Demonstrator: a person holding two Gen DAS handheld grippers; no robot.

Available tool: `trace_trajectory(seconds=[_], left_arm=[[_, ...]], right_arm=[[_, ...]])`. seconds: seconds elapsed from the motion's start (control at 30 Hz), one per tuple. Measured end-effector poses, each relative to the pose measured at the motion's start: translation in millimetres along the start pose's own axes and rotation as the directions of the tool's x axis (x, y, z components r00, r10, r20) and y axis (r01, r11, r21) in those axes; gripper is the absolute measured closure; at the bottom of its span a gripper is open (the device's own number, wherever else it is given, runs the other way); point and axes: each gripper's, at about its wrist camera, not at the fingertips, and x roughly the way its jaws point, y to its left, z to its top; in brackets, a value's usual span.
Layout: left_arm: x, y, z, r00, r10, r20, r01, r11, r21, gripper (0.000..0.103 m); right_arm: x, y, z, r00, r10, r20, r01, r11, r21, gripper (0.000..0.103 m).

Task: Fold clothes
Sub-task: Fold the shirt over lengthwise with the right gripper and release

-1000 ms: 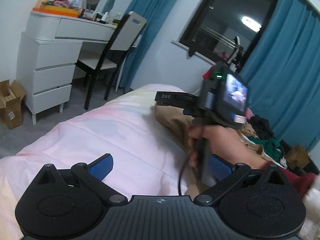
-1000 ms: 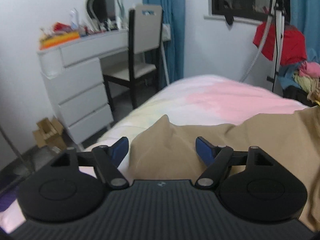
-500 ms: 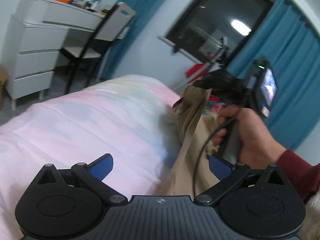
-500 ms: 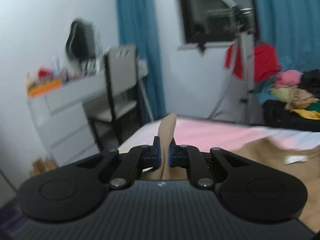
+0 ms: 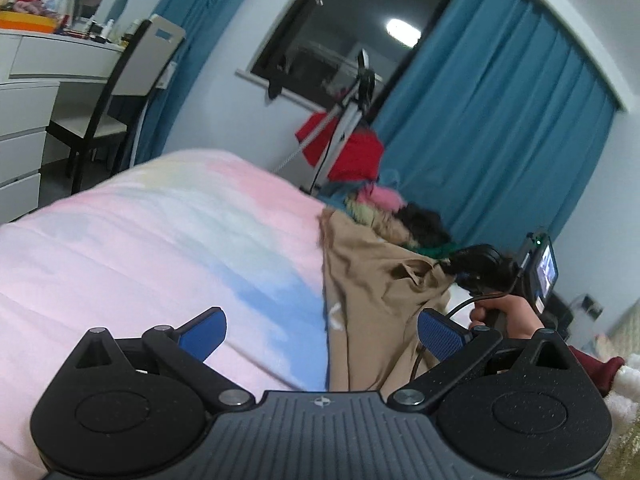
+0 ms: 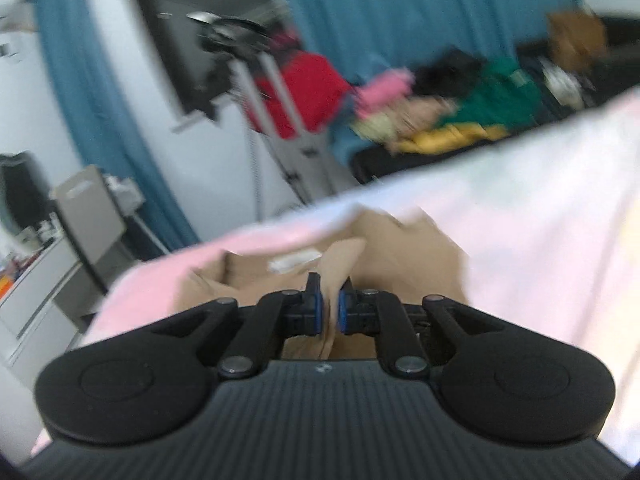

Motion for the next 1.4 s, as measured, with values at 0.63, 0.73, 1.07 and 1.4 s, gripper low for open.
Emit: trace_trajectory(seconds=[0.63, 0.73, 1.07, 1.4], left_arm=[[33, -17, -11, 0.998, 0.02, -0.061, -0.014, 0.995, 0.094, 0.0], [34, -17, -12, 0.997, 0.017, -0.073, -0.01, 0.996, 0.092, 0.0], [18, -14, -7, 0.998, -0.06, -0.017, 0.061, 0.996, 0.067, 0.0], [20, -28, -14, 0.999, -0.047, -0.009, 0.048, 0.986, 0.162, 0.0]], right_arm=[[-8, 37, -47, 0.982, 0.09, -0.164, -0.131, 0.956, -0.261, 0.077], [-9, 29, -49, 0.982, 0.076, -0.173, -0.11, 0.974, -0.198, 0.093], [-41, -27, -44, 0.996, 0.02, -0.082, -0.024, 0.999, -0.039, 0.095], [-71, -9, -42, 0.994, -0.02, -0.105, 0.009, 0.995, -0.101, 0.045]])
